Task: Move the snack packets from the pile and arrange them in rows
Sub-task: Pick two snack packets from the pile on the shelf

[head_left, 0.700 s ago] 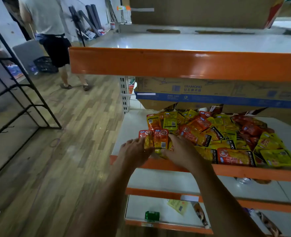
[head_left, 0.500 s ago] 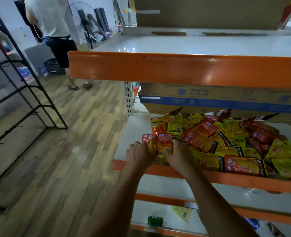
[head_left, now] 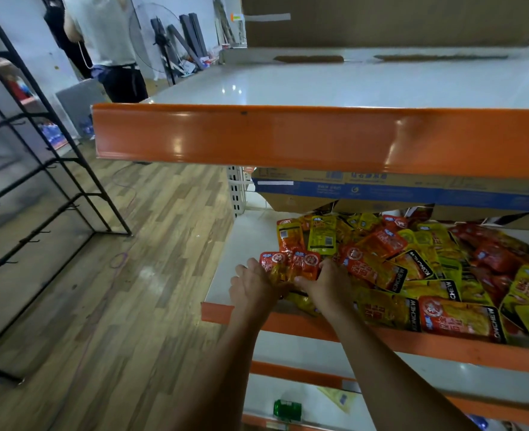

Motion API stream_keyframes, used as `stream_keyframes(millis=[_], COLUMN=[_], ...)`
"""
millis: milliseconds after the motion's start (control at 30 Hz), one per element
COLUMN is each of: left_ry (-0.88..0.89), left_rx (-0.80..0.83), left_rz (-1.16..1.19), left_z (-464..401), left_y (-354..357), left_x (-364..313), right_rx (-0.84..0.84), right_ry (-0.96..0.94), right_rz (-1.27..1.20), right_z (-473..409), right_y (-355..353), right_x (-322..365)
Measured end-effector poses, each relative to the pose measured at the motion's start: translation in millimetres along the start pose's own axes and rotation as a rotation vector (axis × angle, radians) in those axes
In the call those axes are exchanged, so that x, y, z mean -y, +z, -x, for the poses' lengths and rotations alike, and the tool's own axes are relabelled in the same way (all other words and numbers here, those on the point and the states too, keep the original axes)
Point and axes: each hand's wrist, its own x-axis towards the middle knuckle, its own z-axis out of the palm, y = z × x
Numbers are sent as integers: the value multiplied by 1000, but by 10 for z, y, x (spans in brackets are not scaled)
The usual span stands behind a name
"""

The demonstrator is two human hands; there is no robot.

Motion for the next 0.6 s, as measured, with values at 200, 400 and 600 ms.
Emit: stream_keyframes(millis=[200, 400, 600], left_ry=[-78, -102, -136], left_rx=[83, 181, 199], left_rz=[166, 517, 857], left_z=[-86, -105, -5], left_y=[-33, -82, -271], left_x=[26, 90, 134], right_rx=[46, 63, 37], right_ry=[101, 188, 224], right_rz=[-223, -456, -726], right_z=[-73, -80, -61], right_y=[-34, -59, -119], right_x=[-1, -30, -90])
